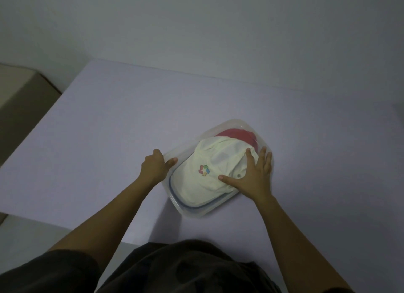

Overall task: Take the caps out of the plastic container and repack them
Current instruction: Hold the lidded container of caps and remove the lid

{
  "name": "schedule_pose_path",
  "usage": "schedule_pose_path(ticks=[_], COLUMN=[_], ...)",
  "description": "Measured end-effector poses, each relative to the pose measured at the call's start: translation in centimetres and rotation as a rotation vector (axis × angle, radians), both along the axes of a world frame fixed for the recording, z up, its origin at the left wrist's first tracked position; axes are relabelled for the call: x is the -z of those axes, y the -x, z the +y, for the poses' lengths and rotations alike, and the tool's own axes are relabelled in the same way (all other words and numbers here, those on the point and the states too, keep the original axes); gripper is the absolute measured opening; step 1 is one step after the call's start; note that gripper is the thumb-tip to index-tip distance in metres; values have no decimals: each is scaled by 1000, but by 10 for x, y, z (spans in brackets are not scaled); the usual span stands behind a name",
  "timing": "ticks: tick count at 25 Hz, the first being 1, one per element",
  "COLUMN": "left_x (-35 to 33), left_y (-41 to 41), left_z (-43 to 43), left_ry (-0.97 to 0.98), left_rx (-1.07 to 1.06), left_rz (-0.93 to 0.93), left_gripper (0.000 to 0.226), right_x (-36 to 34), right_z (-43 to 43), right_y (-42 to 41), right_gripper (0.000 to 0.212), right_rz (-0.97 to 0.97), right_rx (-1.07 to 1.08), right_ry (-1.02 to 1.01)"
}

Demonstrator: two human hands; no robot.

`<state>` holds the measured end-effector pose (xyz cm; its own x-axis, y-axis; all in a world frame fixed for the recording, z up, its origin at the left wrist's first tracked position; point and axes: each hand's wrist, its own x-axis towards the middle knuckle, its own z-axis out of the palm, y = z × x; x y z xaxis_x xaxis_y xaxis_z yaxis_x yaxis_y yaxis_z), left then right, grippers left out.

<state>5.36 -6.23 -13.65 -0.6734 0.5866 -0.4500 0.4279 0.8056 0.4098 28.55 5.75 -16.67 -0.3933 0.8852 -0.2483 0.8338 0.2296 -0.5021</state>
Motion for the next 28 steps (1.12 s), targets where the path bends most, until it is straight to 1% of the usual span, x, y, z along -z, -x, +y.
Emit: schedule_pose_path(ticks=[5, 7, 8, 10, 11, 13, 14, 15, 16, 18, 19, 21, 23, 25, 26, 28], left_x=[-3, -2, -2, -1, 0, 0, 0, 1, 1, -1, -3, -14, -26, -36, -40, -42], left_y=[-8, -7, -7, -8, -8, -10, -11, -12, -14, -20, -23, -30, -40, -56, -67, -89], left_z=[-5, -8, -9, -11, -12, -13, -15, -16, -17, -20, -21, -17, -6, 10, 18, 29], left_ry=[-84, -118, -132, -150, -155, -170, -186, -206, -233, -294, -333, -433, -522, -561, -563, -547], left_rx=[25, 8, -1, -23, -38, -61, -66, -69, -68, -78, -94, -140, -168, -185, -185, -134], left_rz=[-1, -22, -26, -23, -20, -16, -13, -13, -11, 11, 28, 52, 49, -8, -45, -109], left_gripper=[51, 49, 48, 48, 47, 46, 46, 47, 46, 43, 41, 40, 40, 41, 43, 48], right_x=[0, -1, -2, -5, -1, 2, 4, 5, 3, -2, -8, -25, -44, -52, -54, -53], right_z=[-2, -3, -4, -6, -7, -10, -14, -18, -22, -27, -27, -26, -26, -29, -29, -21], right_y=[-1, -3, -4, -5, -5, -5, -4, -3, -1, 1, 1, 1, 6, 10, 8, -7], right_gripper=[127, 122, 119, 113, 112, 111, 110, 104, 93, 75, 72, 74, 84, 92, 91, 83], right_rz=[107, 234, 337, 516, 559, 598, 599, 590, 573, 550, 578, 711, 850, 913, 920, 919], right_rx=[-24, 20, 95, 334, 460, 644, 669, 653, 637, 654, 668, 652, 596, 615, 656, 764], right_ry=[32, -6, -34, -74, -48, 131, 234, 293, 300, 207, 147, 97, 204, 257, 243, 147])
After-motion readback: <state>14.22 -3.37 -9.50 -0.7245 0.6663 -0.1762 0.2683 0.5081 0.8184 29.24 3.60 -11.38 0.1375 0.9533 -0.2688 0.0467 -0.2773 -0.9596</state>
